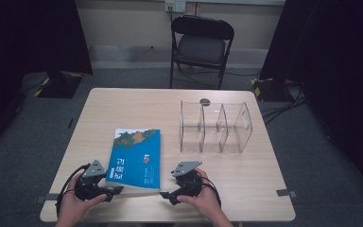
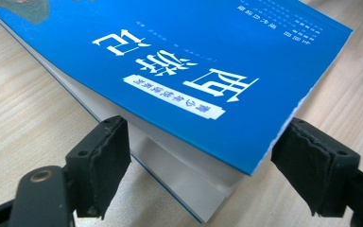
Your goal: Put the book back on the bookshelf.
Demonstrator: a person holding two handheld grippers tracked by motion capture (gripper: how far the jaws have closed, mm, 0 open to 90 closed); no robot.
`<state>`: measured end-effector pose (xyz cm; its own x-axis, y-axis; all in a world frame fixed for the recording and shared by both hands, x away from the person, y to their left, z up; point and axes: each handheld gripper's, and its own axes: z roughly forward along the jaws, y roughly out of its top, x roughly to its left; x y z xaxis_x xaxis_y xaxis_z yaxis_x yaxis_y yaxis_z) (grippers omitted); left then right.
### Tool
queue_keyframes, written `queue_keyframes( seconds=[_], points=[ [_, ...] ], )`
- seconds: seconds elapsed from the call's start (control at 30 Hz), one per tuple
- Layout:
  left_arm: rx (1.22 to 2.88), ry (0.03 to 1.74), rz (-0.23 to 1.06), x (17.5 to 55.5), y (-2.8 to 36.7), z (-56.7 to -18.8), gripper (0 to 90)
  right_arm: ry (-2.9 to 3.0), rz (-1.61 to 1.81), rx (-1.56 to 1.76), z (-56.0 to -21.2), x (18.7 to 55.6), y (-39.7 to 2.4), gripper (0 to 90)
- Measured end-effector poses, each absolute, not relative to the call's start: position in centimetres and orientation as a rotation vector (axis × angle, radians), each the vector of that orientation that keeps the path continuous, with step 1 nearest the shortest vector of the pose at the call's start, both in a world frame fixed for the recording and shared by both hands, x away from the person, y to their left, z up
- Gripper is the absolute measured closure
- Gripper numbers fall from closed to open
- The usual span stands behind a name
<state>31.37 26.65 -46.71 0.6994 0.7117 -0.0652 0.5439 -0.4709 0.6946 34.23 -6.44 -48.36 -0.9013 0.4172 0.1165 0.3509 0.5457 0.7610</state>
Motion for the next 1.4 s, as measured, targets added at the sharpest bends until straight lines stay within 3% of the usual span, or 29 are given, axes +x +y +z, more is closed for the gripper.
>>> queue_keyframes(
  seconds=[0.73,1.4],
  points=[
    [2.204,0.921,0.288,32.1,26.1,-44.9,20.8,2.648,1.351,0.595,-46.8,34.3,-3.9,13.0],
    [2.218,0.914,0.279,32.5,25.9,-44.5,21.3,2.631,1.301,0.526,-47.7,34.1,-1.5,10.9]
  ],
)
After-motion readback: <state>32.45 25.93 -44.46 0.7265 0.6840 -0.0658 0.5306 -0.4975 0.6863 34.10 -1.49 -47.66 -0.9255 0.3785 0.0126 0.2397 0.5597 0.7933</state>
